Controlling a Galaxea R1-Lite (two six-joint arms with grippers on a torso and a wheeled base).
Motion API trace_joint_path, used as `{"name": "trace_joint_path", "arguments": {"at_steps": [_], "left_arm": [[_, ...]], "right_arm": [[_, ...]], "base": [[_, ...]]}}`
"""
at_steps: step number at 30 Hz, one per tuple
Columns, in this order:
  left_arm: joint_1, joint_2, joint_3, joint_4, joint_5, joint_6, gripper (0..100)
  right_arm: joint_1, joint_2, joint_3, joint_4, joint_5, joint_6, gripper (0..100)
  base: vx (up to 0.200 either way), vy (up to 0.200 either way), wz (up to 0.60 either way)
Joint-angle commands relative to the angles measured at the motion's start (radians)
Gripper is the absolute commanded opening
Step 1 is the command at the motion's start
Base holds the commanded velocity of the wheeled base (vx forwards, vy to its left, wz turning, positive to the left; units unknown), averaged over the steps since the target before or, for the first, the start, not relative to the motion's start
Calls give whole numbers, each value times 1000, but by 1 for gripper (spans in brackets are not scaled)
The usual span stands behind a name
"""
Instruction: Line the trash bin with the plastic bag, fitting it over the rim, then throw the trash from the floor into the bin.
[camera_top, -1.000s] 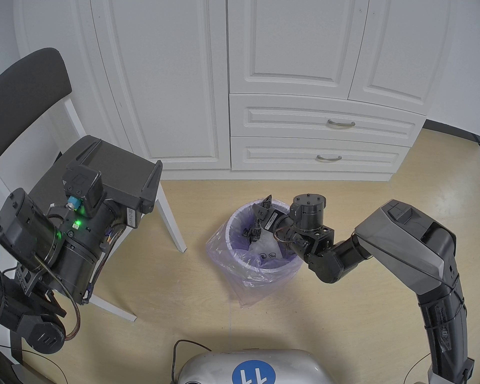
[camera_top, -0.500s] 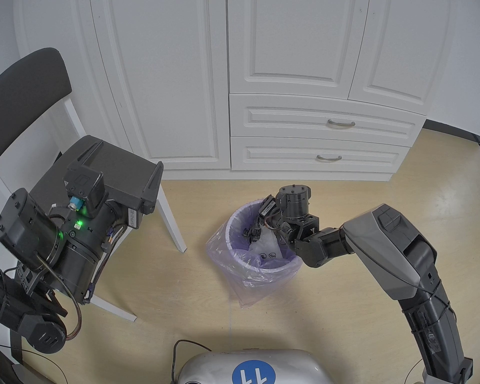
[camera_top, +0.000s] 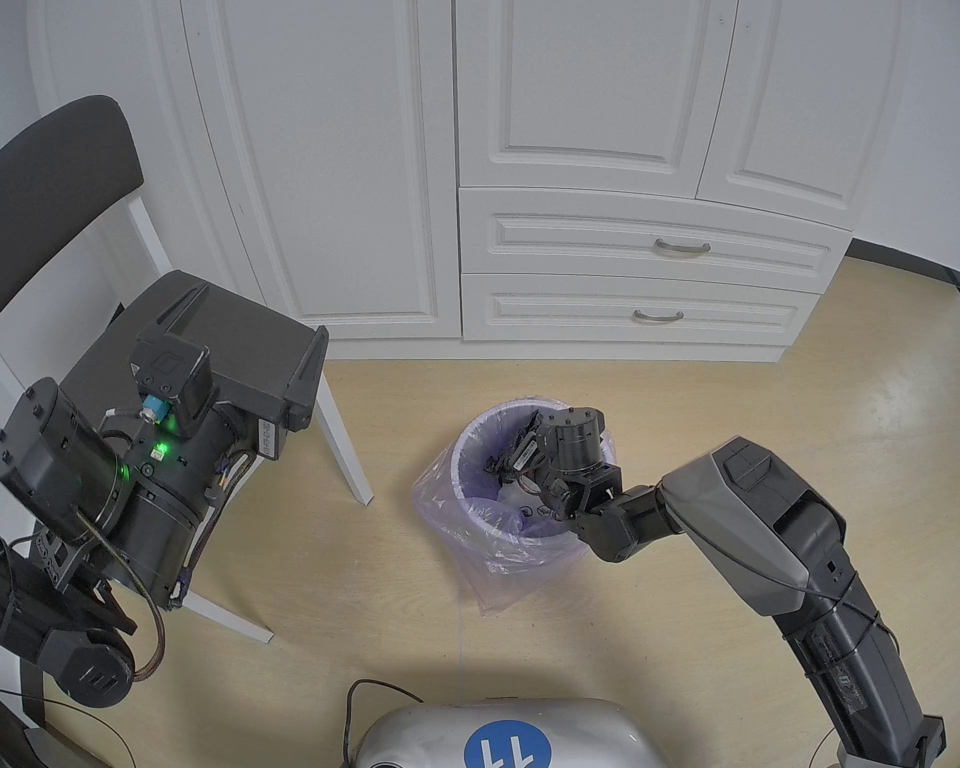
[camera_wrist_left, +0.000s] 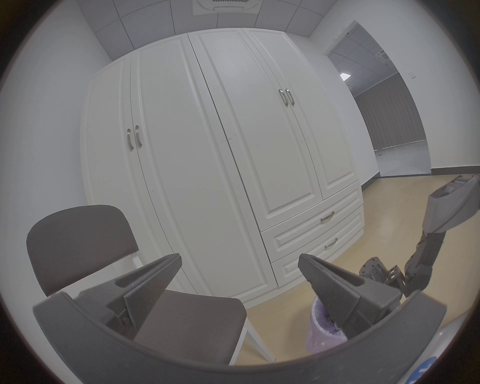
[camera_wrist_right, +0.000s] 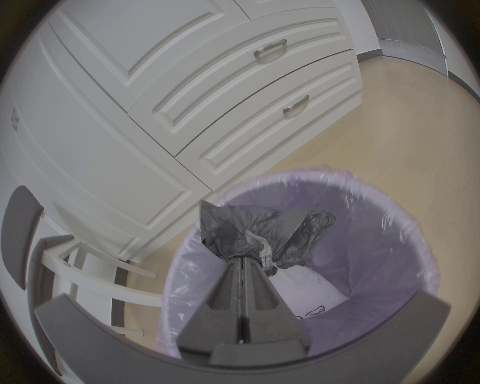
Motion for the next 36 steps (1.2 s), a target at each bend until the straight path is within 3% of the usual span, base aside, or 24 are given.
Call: {"name": "trace_joint_path", "arguments": {"at_steps": [1,16,24,36], "left_arm": [[0,6,0,-1,0,0,100],[1,18,-1,-1,0,-1,100],[1,14,-3,-1,0,-1,100],[1,17,-4,-1,0,-1,100]], "right_arm": [[8,28,2,5,-1,-3,0],[28,-20,92,-19,15,-40,0],[-38,-161,118,-82,16,-29,0],[-47,-3,-27,-56,3,-27,0]], "base": [[0,0,0],[0,0,0],[0,0,0],[0,0,0]]}}
